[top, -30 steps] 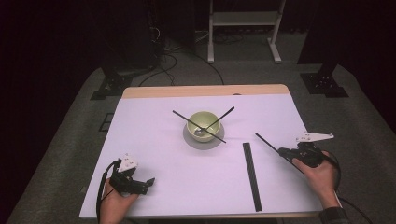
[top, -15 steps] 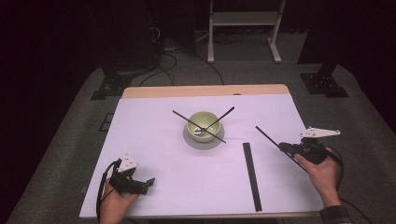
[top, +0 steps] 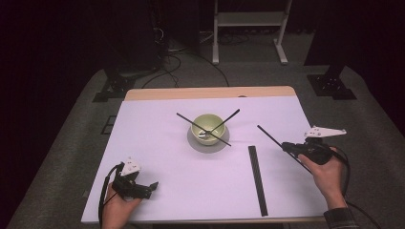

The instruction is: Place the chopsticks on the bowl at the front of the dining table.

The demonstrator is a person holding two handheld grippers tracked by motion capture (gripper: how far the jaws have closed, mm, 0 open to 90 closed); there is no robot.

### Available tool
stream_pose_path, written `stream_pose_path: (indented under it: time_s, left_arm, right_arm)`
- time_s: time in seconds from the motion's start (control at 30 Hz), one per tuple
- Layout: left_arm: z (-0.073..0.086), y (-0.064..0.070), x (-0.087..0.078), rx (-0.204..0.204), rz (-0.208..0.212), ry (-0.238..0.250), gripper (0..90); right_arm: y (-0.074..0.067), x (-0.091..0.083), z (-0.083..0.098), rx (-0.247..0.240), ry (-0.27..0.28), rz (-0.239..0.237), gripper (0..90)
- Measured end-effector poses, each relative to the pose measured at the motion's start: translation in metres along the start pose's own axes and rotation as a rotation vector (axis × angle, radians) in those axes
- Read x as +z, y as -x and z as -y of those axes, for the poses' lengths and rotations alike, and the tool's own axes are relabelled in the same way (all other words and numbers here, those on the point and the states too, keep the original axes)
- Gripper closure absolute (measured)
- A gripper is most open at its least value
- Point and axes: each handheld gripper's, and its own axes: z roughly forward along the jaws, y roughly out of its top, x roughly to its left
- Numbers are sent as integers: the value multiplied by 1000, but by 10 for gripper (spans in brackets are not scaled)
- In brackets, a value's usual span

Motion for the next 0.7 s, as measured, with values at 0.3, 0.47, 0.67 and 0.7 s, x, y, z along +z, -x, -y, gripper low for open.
stream_pose_path:
  time_s: [0.3, 0.47, 0.67, 0.7]
  left_arm:
    - [0, 0, 0, 1, 0, 1, 0]
    - [0, 0, 0, 1, 0, 0, 0]
    - [0, 0, 0, 5, 0, -3, 0]
    - [0, 0, 0, 4, 0, -2, 0]
  right_arm:
    - [-8, 4, -9, -13, 7, -17, 857]
    - [-13, 8, -17, -30, 14, -26, 857]
    - [-22, 15, -26, -55, 12, -43, 857]
    - [-24, 16, -27, -58, 10, -45, 857]
